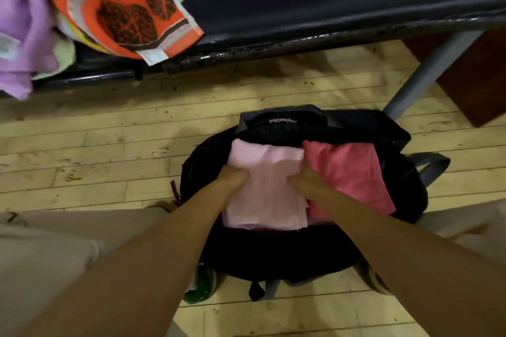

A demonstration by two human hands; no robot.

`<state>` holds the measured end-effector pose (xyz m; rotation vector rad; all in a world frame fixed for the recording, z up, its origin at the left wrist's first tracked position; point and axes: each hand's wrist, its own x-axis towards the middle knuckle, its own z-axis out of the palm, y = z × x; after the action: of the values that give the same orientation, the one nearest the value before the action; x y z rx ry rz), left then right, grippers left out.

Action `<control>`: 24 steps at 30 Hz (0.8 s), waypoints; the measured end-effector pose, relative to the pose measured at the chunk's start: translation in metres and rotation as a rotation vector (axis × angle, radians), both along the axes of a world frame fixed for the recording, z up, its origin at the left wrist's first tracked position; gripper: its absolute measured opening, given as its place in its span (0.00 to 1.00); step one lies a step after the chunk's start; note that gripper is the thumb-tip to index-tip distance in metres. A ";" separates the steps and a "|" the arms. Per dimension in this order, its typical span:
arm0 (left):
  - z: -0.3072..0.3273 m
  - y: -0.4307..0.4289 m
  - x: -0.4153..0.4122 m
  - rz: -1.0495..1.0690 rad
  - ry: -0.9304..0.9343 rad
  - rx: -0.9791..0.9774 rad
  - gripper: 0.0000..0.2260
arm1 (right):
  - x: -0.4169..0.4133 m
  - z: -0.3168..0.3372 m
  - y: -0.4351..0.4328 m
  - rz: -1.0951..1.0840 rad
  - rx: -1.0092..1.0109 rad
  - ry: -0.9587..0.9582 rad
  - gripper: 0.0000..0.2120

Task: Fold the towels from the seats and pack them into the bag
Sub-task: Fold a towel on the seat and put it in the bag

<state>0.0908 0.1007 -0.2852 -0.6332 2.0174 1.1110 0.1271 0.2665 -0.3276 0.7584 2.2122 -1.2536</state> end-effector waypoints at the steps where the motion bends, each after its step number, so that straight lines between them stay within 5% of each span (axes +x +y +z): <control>1: 0.013 0.002 0.001 -0.040 -0.014 0.025 0.17 | -0.001 0.011 0.003 0.022 0.021 0.026 0.29; 4: 0.057 0.006 0.004 -0.165 0.052 0.015 0.04 | -0.006 0.045 0.011 0.115 0.121 0.039 0.24; 6: 0.078 0.004 0.000 -0.209 0.142 0.033 0.07 | -0.012 0.072 0.016 0.108 0.109 0.083 0.14; 11: 0.140 -0.009 -0.005 -0.297 0.308 0.129 0.12 | -0.025 0.156 0.006 0.051 -0.106 0.277 0.07; 17: 0.221 -0.033 -0.029 -0.418 0.583 0.129 0.13 | -0.052 0.250 -0.017 0.144 -0.221 0.465 0.08; 24: 0.265 -0.091 -0.068 -0.296 0.836 0.185 0.09 | -0.104 0.305 -0.052 0.254 -0.182 0.622 0.10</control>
<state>0.0223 0.0094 -0.0199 0.2905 2.5200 1.4986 0.0232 0.2149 -0.0225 -0.0038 2.5020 -1.6856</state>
